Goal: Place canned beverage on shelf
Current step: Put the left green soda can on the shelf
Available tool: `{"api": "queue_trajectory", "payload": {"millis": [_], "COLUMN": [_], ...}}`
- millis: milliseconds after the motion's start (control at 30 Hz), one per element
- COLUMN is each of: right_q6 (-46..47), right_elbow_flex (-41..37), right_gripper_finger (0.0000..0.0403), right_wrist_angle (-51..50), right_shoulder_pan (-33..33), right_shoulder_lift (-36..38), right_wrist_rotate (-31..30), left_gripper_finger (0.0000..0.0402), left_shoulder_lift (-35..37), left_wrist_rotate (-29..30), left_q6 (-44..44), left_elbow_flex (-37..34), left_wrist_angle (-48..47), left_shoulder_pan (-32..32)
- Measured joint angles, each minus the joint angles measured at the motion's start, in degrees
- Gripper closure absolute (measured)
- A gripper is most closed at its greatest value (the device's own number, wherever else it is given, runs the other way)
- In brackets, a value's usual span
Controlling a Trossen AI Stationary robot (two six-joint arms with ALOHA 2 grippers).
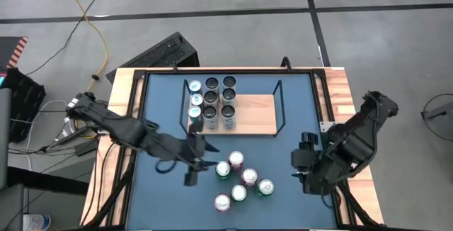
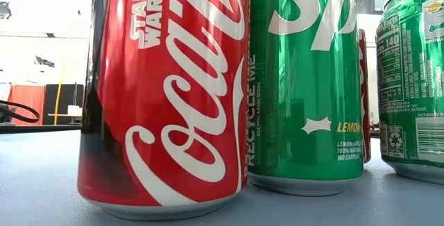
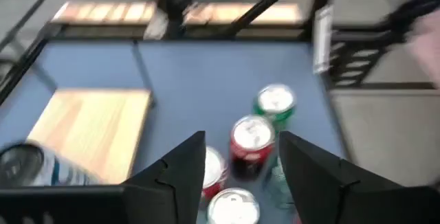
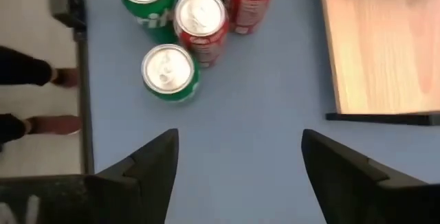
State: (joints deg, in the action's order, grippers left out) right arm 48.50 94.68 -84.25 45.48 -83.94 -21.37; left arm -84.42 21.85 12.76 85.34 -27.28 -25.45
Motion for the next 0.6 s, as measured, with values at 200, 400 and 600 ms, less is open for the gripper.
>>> {"api": "queue_trajectory", "payload": {"millis": [200,400,600], "right_q6": [5.6,8.6,10.1], "right_elbow_flex": [0.0,0.0,-0.1], "right_gripper_finger": [0.0111,0.0111,0.0111], "right_wrist_angle": [-3.0,-5.5,-5.7], "right_shoulder_pan": [3.3,4.6,5.3], "right_shoulder_lift": [-0.6,-0.6,-0.6], "right_wrist_rotate": [-1.2,-3.7,-4.5], "left_gripper_finger": [0.0196,0.0157,0.0107], "left_shoulder_lift": [-7.5,-12.7,-13.3], "left_wrist_rotate": [-6.0,-10.2,-9.8], "left_q6": [6.5,6.3,6.2], "left_elbow_flex": [0.0,0.0,0.0], "left_wrist_angle": [-0.2,-0.9,-5.0], "left_shoulder_pan": [2.0,2.8,2.9]}}
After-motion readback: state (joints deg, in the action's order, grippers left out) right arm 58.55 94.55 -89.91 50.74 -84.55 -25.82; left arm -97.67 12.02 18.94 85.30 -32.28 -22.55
